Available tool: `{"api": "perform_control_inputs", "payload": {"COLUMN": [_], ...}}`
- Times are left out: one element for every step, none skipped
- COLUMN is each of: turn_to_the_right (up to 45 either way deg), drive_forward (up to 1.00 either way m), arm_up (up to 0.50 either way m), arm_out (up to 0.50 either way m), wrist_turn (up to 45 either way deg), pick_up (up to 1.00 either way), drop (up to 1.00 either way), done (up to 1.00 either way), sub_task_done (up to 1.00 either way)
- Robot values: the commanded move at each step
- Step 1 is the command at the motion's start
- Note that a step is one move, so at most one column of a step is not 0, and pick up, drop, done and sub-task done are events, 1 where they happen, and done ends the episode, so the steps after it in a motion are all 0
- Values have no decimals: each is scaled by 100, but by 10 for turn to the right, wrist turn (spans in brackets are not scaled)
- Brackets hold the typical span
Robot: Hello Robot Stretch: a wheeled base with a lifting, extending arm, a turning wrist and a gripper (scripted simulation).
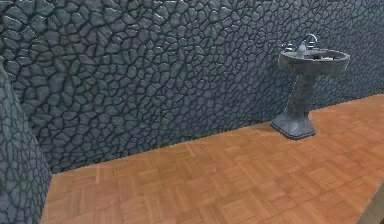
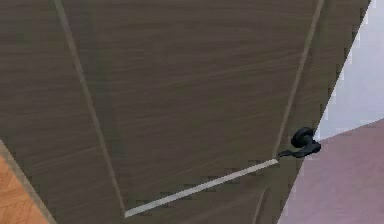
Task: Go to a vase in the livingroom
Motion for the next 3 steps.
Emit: {"api": "perform_control_inputs", "payload": {"turn_to_the_right": [-30, 0, 450], "drive_forward": [0, 70, 0], "arm_up": [0, 0, 0], "arm_out": [0, 0, 0], "wrist_turn": [0, 0, 0], "pick_up": [0, 0, 0], "drop": [0, 0, 0], "done": [0, 0, 0], "sub_task_done": [0, 0, 0]}}
